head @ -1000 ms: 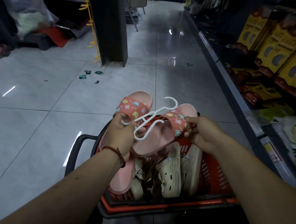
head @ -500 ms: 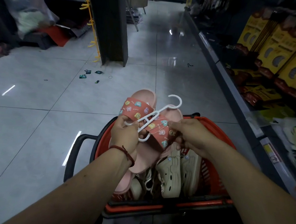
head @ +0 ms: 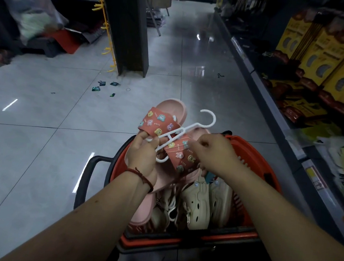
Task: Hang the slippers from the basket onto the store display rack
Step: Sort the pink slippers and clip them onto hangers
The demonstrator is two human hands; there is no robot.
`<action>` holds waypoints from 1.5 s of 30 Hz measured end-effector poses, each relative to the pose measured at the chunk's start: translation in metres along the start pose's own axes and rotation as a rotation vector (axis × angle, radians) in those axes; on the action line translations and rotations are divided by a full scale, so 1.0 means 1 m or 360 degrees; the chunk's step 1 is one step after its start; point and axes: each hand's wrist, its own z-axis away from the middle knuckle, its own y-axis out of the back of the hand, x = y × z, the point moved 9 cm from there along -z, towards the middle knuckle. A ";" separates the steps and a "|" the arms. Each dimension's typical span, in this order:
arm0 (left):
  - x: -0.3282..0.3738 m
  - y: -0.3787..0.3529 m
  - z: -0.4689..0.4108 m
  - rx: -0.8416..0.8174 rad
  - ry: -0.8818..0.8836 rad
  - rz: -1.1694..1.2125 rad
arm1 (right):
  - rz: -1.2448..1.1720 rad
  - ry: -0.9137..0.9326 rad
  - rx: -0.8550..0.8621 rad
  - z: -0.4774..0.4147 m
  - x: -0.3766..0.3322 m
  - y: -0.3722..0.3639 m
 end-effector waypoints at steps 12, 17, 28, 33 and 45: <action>-0.005 -0.026 0.010 -0.0289 0.0145 -0.0101 | -0.1638 -0.0512 0.0274 -0.009 0.029 0.014; -0.016 -0.033 0.022 -0.0457 0.0330 -0.0487 | -0.1287 -0.0279 0.0385 -0.012 0.021 0.033; 0.037 -0.030 0.025 -0.0059 -0.0848 -0.1827 | -0.1116 0.0004 0.0365 -0.008 0.000 0.060; 0.073 -0.040 0.049 0.0206 -0.1435 -0.1921 | -0.1091 0.0179 0.0410 0.004 -0.026 0.070; 0.045 -0.070 0.032 -0.0564 -0.1343 -0.2204 | -0.1045 0.0258 0.0006 -0.005 -0.024 0.032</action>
